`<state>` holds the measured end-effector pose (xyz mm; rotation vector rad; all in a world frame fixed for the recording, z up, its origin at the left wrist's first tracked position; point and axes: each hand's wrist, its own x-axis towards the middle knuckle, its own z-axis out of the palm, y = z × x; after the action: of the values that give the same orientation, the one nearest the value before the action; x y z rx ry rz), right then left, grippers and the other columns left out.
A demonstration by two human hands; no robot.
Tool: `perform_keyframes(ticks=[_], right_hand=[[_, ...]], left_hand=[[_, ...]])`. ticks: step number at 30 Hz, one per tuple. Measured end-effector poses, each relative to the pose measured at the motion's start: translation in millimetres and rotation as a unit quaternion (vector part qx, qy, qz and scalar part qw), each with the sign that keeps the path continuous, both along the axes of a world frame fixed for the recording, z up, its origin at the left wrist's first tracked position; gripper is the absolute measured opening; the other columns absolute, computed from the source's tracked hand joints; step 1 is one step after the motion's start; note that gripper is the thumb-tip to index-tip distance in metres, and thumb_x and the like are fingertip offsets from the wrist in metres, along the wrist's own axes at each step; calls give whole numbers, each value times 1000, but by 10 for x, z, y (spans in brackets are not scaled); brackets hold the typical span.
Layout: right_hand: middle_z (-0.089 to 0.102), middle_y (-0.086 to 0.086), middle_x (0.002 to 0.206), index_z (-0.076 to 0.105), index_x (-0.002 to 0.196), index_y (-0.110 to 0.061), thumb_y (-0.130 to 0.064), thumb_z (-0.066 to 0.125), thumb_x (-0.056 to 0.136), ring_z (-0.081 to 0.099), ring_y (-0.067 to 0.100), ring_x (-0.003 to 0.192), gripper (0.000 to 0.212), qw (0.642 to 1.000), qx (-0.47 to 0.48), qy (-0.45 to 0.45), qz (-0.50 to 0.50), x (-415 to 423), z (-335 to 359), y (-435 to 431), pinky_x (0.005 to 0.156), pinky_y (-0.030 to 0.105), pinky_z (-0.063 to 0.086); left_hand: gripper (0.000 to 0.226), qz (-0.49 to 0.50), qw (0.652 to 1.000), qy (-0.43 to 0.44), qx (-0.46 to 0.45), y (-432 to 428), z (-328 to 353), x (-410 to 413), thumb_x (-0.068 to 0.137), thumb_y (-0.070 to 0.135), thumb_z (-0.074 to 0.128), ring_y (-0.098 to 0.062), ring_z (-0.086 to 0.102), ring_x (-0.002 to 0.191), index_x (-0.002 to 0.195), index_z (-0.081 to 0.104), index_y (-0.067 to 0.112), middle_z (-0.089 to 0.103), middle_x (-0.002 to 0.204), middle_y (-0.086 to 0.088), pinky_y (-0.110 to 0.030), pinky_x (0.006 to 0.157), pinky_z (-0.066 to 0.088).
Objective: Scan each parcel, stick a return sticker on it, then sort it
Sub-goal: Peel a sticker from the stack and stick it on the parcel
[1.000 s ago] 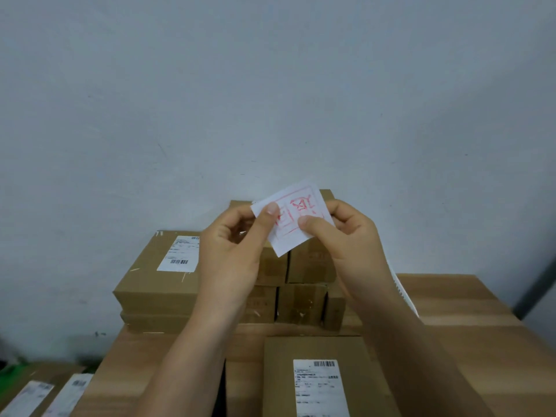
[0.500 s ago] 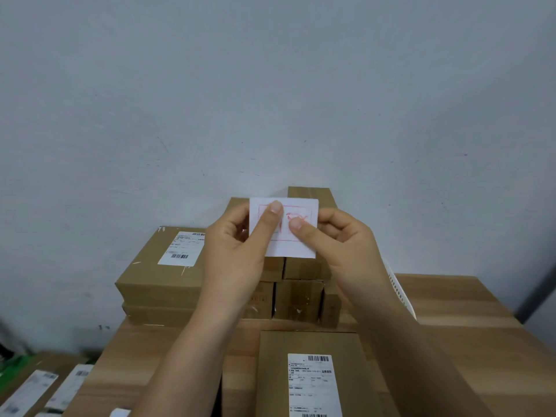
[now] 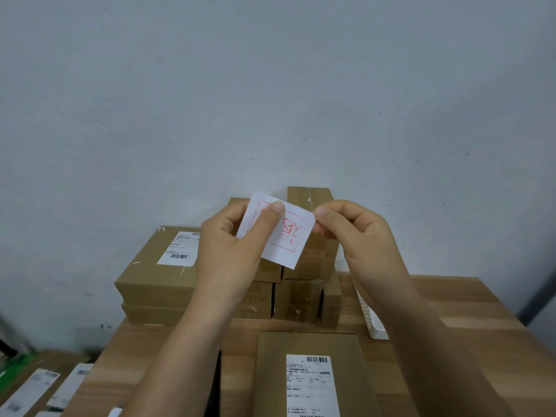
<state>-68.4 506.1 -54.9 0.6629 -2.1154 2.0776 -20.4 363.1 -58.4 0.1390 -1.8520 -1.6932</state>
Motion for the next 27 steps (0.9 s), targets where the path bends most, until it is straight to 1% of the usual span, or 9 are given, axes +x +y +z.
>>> perform_keyframes(ticks=[3,6,9,13,15,17,21,23,27], right_hand=[[66,-14,67,67,84,-3,-20,55,96,63,-5,71,24,999,-19,-8,24,-4,-42,-21,65,9,46],[66,-15,71,68,85,-3,-22,55,95,62,-6,74,24,999,-11,-2,39,-8,-65,-35,69,10,47],[68,-12,72,71,83,-8,-19,55,95,62,-7,75,23,999,14,7,42,-46,-34,-3,69,9,46],[71,-5,76,73,83,-18,-17,57,92,64,-1,82,19,996,63,32,45,-96,15,80,76,8,46],[72,-4,77,73,84,-18,-17,59,91,66,4,84,15,994,87,47,53,-104,35,104,78,11,49],[71,-3,76,72,84,-16,-16,61,89,66,8,82,13,991,101,57,65,-114,54,118,80,18,52],[70,-1,76,72,84,-12,-12,62,89,65,12,80,11,986,125,67,86,-132,67,134,81,25,54],[70,0,77,71,84,-12,-10,62,90,65,11,79,11,985,132,71,91,-141,59,138,80,25,54],[67,-3,74,70,81,-16,-11,61,90,63,9,76,14,980,149,85,103,-152,45,132,76,21,53]], left_hand=[[23,-1,1000,-6,-6,18,3,-10,67,52,70,3,65,74,79,71,33,71,78,17,-14,55,52],[27,7,1000,-11,-18,23,2,-20,60,53,72,4,64,71,76,69,32,70,75,18,-13,53,51],[19,-7,1000,-6,-8,-12,14,-25,63,45,76,-2,65,69,73,70,30,71,74,10,-12,52,49],[15,-16,999,-30,-18,-63,11,-16,69,38,78,-2,65,73,77,71,28,71,75,8,-9,50,47],[16,-15,999,-39,-25,-73,0,-13,69,39,78,-3,64,74,77,70,28,71,75,6,-9,50,47],[15,-19,998,-44,-30,-76,1,-10,69,39,79,-4,65,74,76,70,29,71,75,7,-10,51,48],[10,-28,997,-53,-41,-76,8,-7,72,34,79,2,63,73,68,70,33,68,76,15,-8,47,45],[11,-30,997,-55,-50,-80,8,-2,72,34,79,5,63,71,66,70,37,68,76,16,-8,48,46],[13,-28,996,-59,-55,-83,1,0,72,33,79,7,62,70,70,66,32,67,75,15,-7,46,44]])
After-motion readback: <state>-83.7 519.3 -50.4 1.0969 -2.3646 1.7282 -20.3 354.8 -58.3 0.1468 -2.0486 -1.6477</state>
